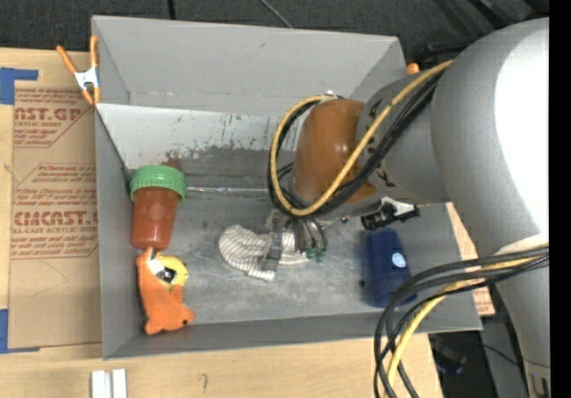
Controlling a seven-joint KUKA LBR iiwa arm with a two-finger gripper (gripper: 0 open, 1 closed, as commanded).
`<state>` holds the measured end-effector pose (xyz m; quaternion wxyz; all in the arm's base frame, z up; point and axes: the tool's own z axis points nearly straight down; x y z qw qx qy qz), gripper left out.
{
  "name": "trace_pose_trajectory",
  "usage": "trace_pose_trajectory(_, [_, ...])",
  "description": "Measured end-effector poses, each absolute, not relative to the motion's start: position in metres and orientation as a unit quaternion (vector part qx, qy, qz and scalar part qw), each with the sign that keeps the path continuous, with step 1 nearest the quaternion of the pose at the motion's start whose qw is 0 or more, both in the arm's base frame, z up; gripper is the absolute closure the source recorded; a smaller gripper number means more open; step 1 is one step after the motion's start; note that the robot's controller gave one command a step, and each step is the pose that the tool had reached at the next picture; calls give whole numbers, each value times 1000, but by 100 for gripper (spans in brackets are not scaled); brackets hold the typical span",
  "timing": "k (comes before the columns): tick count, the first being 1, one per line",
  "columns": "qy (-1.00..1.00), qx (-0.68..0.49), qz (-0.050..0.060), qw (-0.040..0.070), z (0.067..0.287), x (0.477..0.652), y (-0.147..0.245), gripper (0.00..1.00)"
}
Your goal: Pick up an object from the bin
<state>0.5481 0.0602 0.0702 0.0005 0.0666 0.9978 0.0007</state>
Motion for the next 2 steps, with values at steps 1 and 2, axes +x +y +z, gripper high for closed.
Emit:
trace_pose_trajectory(1, [998, 67, 1, 1, 70, 548, 60, 100])
trace_pose_trajectory(2, [998, 67, 0, 0, 72, 547, 60, 100])
